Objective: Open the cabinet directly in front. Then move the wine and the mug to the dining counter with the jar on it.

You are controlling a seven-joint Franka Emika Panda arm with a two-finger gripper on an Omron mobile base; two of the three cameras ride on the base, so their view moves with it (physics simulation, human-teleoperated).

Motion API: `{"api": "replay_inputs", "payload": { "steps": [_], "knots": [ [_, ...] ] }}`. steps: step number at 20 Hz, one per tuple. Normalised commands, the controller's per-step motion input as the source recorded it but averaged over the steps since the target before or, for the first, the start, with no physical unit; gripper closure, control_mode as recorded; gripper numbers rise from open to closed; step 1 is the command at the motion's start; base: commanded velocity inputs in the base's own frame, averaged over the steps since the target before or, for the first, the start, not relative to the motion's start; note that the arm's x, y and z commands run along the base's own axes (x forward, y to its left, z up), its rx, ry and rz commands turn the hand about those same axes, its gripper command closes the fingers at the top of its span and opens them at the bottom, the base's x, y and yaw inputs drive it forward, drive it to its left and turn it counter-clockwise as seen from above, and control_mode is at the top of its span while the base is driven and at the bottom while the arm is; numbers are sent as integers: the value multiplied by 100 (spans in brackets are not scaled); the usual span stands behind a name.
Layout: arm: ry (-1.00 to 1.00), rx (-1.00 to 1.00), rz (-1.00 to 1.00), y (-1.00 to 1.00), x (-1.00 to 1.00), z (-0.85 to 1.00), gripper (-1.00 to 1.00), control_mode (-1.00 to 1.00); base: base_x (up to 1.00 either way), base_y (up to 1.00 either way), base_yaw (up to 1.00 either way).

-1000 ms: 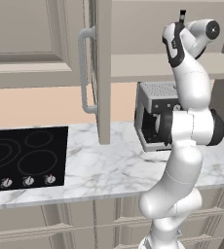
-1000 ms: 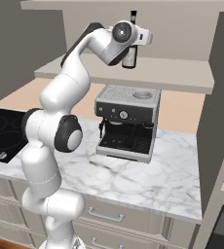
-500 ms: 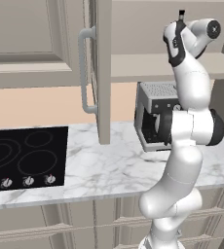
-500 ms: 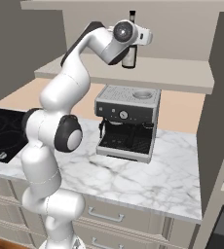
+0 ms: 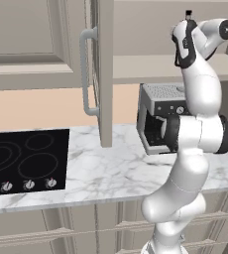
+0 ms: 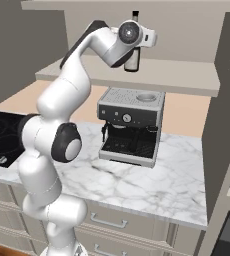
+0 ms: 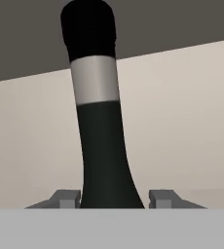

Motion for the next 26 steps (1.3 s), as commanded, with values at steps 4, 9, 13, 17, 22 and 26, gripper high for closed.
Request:
{"api": "replay_inputs", "payload": {
  "steps": [4,9,13,17,22,26],
  "knots": [
    [-3,-1,4,0,-41,0,100,-100,0,0,0],
    [-8,-2,5,0,-55,0,100,-100,0,0,0],
    [-14,-3,7,1,-71,-7,100,-100,0,0,0],
    [-13,-4,6,8,-82,-18,100,-100,0,0,0],
    [-4,-5,6,20,-96,-22,100,-100,0,0,0],
    [0,-7,9,28,-96,-11,100,-100,0,0,0]
  ]
}}
